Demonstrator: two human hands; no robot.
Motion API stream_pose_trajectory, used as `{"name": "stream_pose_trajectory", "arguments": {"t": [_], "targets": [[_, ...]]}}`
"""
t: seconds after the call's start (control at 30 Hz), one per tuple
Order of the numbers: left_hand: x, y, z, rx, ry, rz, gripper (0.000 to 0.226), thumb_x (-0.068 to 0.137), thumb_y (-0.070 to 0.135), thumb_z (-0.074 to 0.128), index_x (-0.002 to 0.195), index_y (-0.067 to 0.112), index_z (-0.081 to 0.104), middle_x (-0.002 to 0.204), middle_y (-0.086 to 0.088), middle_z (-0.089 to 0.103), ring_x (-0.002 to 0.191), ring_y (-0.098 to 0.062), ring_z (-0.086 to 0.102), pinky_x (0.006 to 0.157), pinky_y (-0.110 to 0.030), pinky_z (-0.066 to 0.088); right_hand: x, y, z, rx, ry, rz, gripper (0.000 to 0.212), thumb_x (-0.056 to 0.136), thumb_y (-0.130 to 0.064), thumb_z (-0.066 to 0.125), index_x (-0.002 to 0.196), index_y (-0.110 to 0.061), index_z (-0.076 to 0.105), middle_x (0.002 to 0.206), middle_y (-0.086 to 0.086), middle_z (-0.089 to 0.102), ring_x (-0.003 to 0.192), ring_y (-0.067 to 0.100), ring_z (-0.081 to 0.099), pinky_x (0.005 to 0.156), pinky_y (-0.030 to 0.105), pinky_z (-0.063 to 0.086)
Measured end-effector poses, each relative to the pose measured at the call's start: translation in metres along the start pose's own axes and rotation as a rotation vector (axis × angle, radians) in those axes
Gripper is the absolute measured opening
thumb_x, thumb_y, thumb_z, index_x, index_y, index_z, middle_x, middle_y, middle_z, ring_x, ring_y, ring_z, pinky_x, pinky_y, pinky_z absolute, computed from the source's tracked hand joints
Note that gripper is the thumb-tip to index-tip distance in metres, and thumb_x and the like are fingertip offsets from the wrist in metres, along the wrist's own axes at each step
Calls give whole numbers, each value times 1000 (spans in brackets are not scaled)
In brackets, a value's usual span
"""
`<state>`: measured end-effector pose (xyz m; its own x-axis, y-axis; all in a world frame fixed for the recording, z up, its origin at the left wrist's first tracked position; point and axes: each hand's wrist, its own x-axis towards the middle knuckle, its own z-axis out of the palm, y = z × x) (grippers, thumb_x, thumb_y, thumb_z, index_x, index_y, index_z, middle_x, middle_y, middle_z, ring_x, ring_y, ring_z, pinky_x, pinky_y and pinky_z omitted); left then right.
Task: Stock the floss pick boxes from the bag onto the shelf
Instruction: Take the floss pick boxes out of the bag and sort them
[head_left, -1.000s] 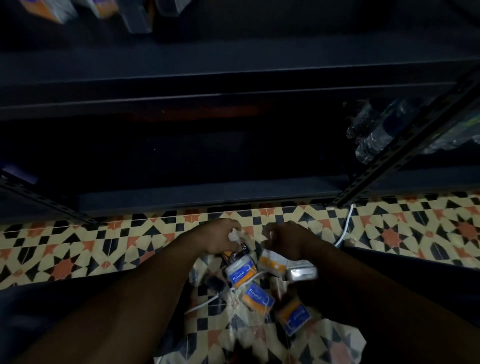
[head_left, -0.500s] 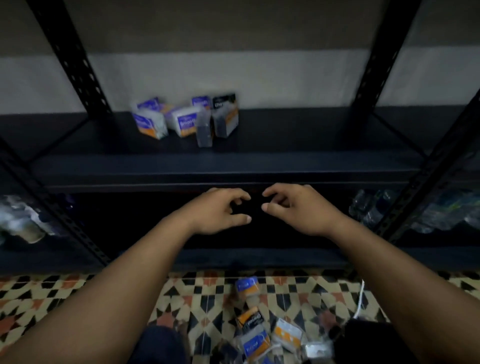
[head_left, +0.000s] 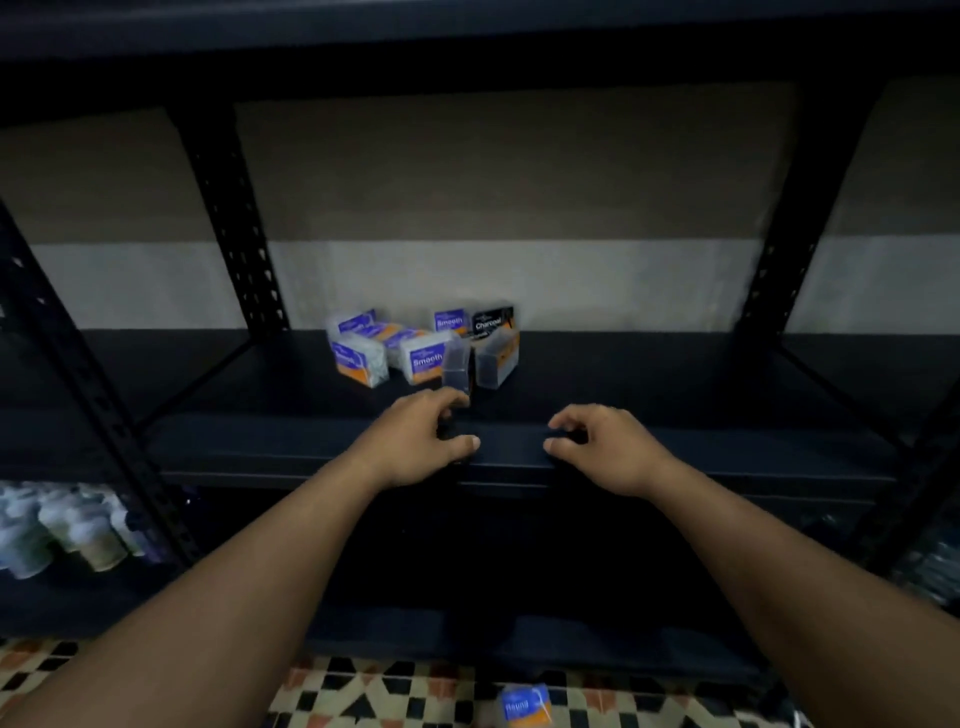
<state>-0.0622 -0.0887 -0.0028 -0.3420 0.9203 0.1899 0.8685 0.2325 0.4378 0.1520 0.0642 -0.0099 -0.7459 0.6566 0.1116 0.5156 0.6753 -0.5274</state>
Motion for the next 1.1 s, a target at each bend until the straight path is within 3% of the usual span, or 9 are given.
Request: {"name": "stream_pose_trajectory", "arguments": {"t": [0.13,0.2,0.33,0.43,0.63,0.7,0.8,0.93,1.1], "targets": [[13,-14,7,-47,134,-120,81,75,61,70,142,32,34,139,-5,47,122,-25,53,101,-42,49,21,-1,15,-57,7,5,44,87,-51,61,127,-32,58,127,0,58,121,21,50,104,39,40],[20,-17,11,-27,198,-198,99,70,69,70,148,33,22,153,-8,31,135,-31,43,106,-45,45,32,-1,22,-97,30,9,51,87,-53,59,134,-33,51,135,0,53,127,22,45,106,41,37],[37,-21,17,6,300,-229,118,59,82,68,150,41,3,161,5,3,147,-32,20,107,-53,43,58,1,28,-103,49,14,66,84,-59,59,142,-35,41,147,1,40,133,24,40,109,39,36],[53,-28,22,36,350,-210,118,59,84,66,151,42,5,161,7,-1,147,-29,12,109,-52,39,80,7,31,-35,38,28,74,80,-63,61,144,-40,32,154,-1,26,140,24,32,114,40,31],[87,-45,28,230,329,-186,101,65,88,49,148,37,22,159,-5,14,145,-33,12,114,-54,25,122,12,33,73,83,-47,91,67,-63,70,141,-57,16,162,-8,0,149,24,10,116,44,28],[94,-52,30,234,339,-166,88,70,78,51,144,36,31,155,-6,23,143,-34,15,114,-51,26,138,9,30,95,101,-134,89,67,-61,72,138,-59,17,161,-7,5,149,24,12,115,45,29],[100,-61,29,186,385,-124,78,70,65,54,140,32,43,146,-8,34,138,-33,23,112,-48,30,164,3,25,105,80,-197,99,67,-58,78,146,-50,20,160,-6,11,147,20,19,111,35,30],[106,-72,27,113,416,-72,79,70,59,57,140,25,46,138,-9,38,130,-29,28,109,-42,34,196,-3,18,100,10,-285,105,58,-54,87,146,-40,33,141,-8,41,125,8,45,95,25,39],[112,-77,28,41,367,-71,85,67,59,51,144,23,43,147,-10,32,134,-31,29,113,-41,32,217,1,26,161,-19,-262,86,41,-65,86,119,-40,61,114,-16,65,98,1,63,85,22,52]]}}
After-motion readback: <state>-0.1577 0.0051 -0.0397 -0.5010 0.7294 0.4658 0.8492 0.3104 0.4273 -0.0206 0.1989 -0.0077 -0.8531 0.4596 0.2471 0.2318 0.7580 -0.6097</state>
